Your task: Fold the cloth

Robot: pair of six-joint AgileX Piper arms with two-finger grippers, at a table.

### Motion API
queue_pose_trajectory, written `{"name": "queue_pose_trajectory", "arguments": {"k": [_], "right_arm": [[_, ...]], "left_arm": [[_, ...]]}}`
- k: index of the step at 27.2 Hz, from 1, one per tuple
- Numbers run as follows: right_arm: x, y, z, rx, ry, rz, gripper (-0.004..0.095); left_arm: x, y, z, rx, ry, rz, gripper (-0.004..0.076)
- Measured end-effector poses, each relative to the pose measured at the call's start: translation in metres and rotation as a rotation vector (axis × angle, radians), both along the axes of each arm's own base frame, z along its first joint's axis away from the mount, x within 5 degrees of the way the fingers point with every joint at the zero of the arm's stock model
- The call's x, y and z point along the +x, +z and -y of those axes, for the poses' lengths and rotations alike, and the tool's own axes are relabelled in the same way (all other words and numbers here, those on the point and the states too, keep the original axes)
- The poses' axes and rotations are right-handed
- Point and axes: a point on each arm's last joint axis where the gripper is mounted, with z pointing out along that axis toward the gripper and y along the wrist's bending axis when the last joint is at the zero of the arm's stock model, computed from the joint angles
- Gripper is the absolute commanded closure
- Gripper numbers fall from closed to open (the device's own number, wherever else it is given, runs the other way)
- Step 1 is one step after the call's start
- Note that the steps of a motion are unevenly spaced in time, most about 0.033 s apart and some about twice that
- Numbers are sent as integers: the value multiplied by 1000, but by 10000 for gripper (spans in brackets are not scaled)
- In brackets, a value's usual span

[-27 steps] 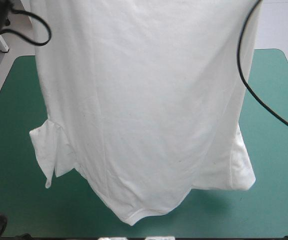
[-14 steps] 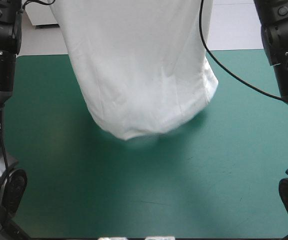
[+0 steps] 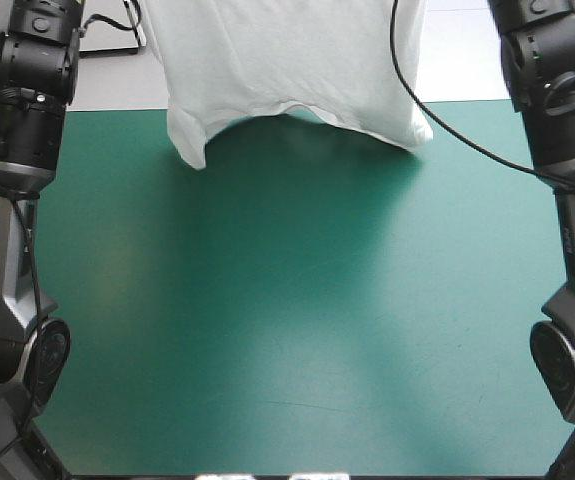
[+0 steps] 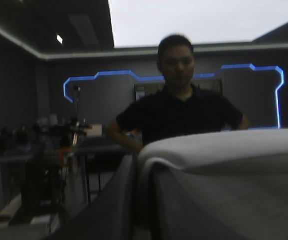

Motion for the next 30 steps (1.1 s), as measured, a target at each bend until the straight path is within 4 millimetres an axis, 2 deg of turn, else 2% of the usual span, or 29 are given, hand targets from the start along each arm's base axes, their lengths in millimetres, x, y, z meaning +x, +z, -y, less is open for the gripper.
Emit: {"name": "queue_pose_trajectory", "arguments": {"k": [4,7,11,15,18,22,23,27,28,29,30], "right_arm": [[38,-40,-7,-12,-21,-172,925],[58,-69,-8,-27,-41,-294,925],[71,-109,-9,-65,-62,-457,925],[71,-157,-9,-118,-57,-657,925],[61,-193,-9,-148,-40,-786,925],[37,-232,-5,-152,-19,-925,925],[23,-248,-3,-150,-6,-983,925],[-5,-270,0,-129,28,-1090,925],[-22,-281,3,-118,47,-1149,925],[-30,-284,4,-115,52,-1169,925],[-49,-295,8,-96,60,-1230,925]], "left_arm": [[31,-47,4,18,23,-221,733],[47,-82,9,37,13,-366,733],[56,-124,17,100,8,-555,733],[51,-155,22,137,-2,-719,733],[37,-169,19,135,-10,-808,733],[11,-193,17,120,-35,-926,733],[-4,-208,16,110,-52,-1000,733],[-36,-237,13,120,-89,-1137,733],[-55,-256,13,132,-106,-1211,733],[-63,-266,14,141,-115,-1249,733],[-83,-284,16,164,-138,-1312,733]]}}
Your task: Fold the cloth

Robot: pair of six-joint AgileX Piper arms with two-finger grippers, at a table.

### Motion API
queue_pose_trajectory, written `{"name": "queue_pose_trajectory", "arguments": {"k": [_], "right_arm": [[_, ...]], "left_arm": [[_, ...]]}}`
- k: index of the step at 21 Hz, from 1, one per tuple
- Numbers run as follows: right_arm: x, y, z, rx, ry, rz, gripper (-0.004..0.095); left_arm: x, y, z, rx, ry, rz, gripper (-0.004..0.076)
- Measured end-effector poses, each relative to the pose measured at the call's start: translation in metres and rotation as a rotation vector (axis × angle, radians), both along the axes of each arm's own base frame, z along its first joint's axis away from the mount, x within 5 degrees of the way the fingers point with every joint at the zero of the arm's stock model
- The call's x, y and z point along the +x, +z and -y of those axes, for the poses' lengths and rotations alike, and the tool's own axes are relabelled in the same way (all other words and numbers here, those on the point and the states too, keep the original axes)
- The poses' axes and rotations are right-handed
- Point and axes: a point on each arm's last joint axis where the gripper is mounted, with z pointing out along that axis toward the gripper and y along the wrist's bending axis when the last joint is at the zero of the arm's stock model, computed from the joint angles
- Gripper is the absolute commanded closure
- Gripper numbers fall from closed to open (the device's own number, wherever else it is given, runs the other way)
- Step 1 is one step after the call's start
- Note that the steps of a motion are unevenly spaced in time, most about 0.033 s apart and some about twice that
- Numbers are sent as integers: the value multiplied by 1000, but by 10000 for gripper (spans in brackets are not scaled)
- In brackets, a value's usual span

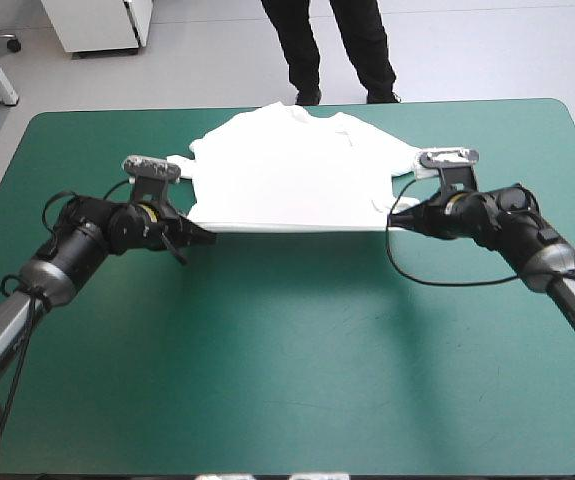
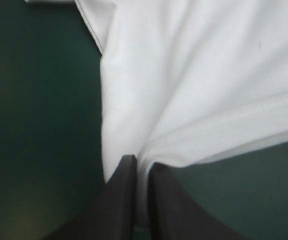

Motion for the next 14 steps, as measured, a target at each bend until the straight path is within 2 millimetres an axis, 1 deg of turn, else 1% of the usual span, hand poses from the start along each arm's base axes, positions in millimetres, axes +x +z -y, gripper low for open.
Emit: {"name": "queue_pose_trajectory", "arguments": {"k": [3,4,6,7,8,9,11,12,14], "right_arm": [[-28,-15,6,16,-6,-80,925],[-42,-19,8,30,-3,-109,925],[-72,-24,12,62,0,-165,925],[-80,-24,13,70,1,-175,925],[-97,-25,15,91,3,-213,925],[-103,-25,15,101,4,-230,925],[-124,-24,17,130,12,-278,925],[-138,-23,18,148,18,-305,925],[-155,-24,19,175,28,-343,924]], "left_arm": [[-28,-19,2,16,-33,-74,733],[-42,-26,1,22,-43,-102,733],[-71,-33,-1,18,-59,-159,733],[-78,-32,-2,12,-60,-171,733],[-92,-30,-5,-4,-59,-199,733],[-99,-29,-7,-11,-59,-211,733],[-117,-26,-13,-23,-60,-240,733],[-131,-26,-17,-25,-62,-271,733],[-151,-28,-23,-25,-66,-327,733]]}}
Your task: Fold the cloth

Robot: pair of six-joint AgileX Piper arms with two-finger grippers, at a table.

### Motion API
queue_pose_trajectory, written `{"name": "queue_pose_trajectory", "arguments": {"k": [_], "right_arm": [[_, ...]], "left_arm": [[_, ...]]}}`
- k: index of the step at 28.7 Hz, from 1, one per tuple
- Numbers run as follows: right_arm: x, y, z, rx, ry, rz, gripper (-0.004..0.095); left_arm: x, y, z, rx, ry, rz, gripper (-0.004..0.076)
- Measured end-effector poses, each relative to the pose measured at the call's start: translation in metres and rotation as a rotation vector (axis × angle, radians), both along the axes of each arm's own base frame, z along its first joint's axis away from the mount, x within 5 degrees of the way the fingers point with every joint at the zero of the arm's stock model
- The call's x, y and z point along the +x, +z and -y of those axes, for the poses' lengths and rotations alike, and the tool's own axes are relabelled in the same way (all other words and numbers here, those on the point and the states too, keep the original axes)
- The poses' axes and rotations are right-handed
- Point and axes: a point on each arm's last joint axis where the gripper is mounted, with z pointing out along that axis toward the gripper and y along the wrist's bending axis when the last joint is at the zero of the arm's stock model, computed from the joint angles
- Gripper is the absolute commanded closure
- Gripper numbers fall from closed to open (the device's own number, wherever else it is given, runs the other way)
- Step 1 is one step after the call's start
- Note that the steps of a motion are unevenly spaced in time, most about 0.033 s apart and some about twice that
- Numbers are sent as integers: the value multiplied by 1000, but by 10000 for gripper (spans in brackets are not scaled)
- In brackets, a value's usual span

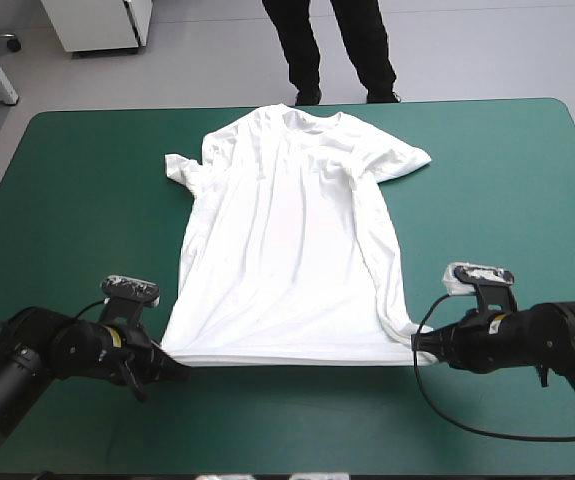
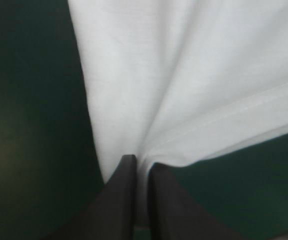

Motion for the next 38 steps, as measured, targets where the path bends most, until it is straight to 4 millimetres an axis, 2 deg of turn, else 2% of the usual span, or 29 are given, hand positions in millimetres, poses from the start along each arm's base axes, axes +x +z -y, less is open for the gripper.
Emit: {"name": "queue_pose_trajectory", "arguments": {"k": [3,5,8,13,15,18,19,21,23,28,35,38], "right_arm": [[-24,-8,1,34,16,-87,925],[-32,-12,2,45,21,-116,925],[-43,-16,3,56,19,-148,925],[-51,-19,4,67,24,-182,911],[-51,-19,4,66,25,-187,849],[-52,-19,4,60,31,-199,614],[-53,-20,5,50,36,-203,519],[-54,-21,6,30,44,-216,370],[-55,-18,6,27,47,-222,313],[-47,9,5,44,40,-145,327],[-34,80,12,3,-14,133,332],[-33,105,17,-28,-36,231,346]], "left_arm": [[-27,-4,-6,-34,-4,-55,733],[-36,-4,-7,-58,-6,-70,733],[-47,-6,-8,-79,-10,-90,733],[-52,-12,-10,-78,-11,-116,713],[-53,-13,-10,-79,-12,-123,647],[-53,-14,-9,-82,-46,-114,456],[-53,-14,-9,-79,-60,-110,354],[-54,-14,-9,-76,-80,-114,223],[-55,-13,-8,-83,-82,-127,150],[-50,10,-7,-110,-35,-77,182],[-30,66,-17,-33,71,158,181],[-13,79,-15,-3,109,176,182]]}}
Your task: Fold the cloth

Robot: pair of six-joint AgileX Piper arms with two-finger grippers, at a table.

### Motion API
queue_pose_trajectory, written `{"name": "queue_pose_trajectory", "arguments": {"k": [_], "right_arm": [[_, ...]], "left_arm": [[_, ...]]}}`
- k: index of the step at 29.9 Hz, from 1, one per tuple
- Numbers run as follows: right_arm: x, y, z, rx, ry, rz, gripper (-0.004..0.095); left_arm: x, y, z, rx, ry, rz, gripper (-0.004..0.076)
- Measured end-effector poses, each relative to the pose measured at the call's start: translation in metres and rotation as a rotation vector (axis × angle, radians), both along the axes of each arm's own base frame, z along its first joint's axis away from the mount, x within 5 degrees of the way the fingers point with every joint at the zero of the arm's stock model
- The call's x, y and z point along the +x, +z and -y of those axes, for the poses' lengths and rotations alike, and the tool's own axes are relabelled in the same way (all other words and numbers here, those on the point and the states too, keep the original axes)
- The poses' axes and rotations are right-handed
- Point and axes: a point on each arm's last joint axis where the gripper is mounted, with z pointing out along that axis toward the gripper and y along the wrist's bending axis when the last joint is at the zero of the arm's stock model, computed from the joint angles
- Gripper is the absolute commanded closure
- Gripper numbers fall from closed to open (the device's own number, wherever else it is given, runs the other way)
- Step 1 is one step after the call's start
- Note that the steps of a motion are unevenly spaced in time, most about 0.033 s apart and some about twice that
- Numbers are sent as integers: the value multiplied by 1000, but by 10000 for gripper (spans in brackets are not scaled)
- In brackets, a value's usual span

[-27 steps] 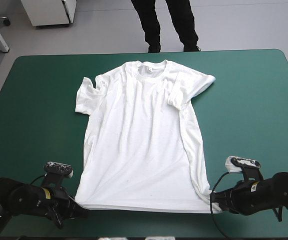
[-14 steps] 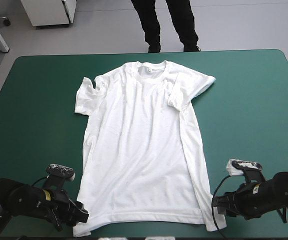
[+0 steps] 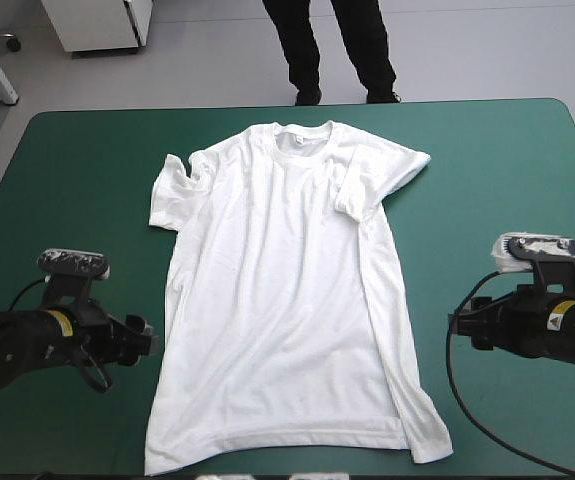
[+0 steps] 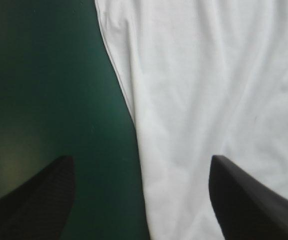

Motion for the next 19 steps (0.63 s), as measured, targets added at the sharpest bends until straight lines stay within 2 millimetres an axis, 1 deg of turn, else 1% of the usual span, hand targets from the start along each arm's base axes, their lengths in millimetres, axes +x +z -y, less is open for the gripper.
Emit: {"name": "queue_pose_trajectory", "arguments": {"k": [2,4,9,11,13,16,19], "right_arm": [[-1,11,2,-3,-9,40,363],[-1,18,2,-1,-11,63,378],[-2,19,2,0,-14,59,382],[-2,19,2,1,-15,59,382],[-2,19,2,1,-15,57,382],[-2,19,2,2,-15,56,381],[-2,19,2,2,-15,58,382]], "left_arm": [[14,7,5,-2,2,1,183],[32,12,13,-5,2,9,186],[79,19,30,2,5,15,196],[99,22,33,4,23,7,196],[120,21,32,9,48,-11,196],[146,19,23,18,82,-31,196],[165,16,14,39,98,-50,196]]}}
